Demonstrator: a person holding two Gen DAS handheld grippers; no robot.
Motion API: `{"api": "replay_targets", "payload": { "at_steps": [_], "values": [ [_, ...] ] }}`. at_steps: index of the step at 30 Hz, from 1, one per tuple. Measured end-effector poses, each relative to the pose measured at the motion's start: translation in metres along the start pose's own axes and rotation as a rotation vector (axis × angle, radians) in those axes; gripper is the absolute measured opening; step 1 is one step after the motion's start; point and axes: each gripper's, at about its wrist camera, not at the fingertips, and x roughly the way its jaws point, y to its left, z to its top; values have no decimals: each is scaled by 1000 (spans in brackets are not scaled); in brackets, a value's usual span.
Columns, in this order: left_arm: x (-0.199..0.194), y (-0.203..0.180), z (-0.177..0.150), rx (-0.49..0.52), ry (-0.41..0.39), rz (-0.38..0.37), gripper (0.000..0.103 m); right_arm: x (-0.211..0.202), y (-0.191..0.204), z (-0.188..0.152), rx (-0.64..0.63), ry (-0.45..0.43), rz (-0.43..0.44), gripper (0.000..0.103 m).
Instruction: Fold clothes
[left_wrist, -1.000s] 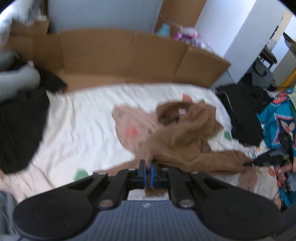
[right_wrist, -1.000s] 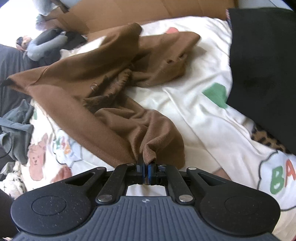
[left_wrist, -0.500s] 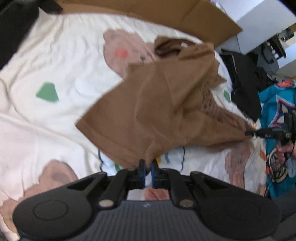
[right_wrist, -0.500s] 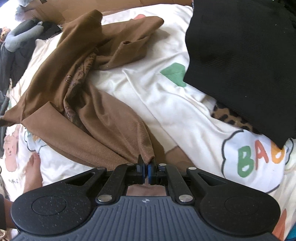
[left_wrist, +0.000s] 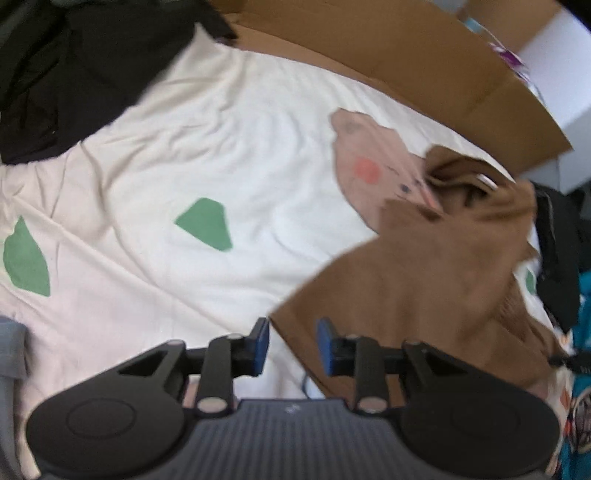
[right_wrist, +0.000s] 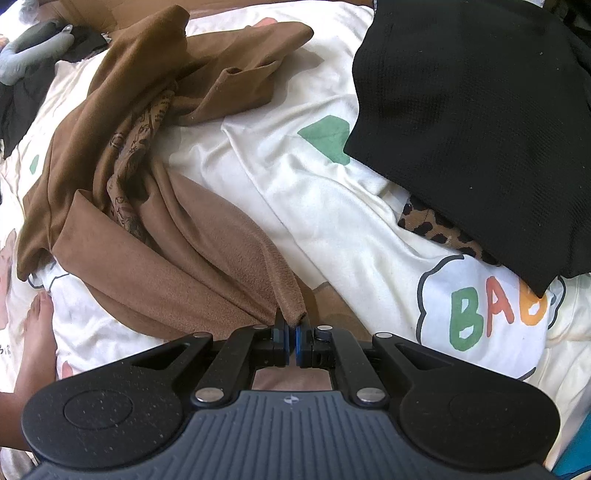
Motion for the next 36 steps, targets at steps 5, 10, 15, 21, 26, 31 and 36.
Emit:
{"api": "replay_targets", "payload": {
  "at_steps": [5, 10, 15, 21, 26, 31, 36],
  "values": [
    [15, 6, 7, -10, -22, 21, 24, 2, 2, 0, -12, 7, -4, 0],
    [28, 8, 8, -4, -40, 44, 15, 4, 3, -1, -8, 10, 0, 0],
    [40, 8, 8, -23, -45, 29, 15, 5, 3, -3, -3, 11, 6, 0],
    [55, 5, -1, -11, -15, 33, 15, 6, 3, -4, 0, 14, 9, 0],
    [59, 2, -8, 0, -14, 28, 20, 7, 3, -6, 1, 20, 11, 0],
    [62, -8, -14, 52, -10, 38, 30, 10, 6, -9, -3, 36, 16, 0],
    [61, -14, -13, 76, 13, 26, 5, 11, 10, -14, -12, 56, 27, 0]
  ]
}}
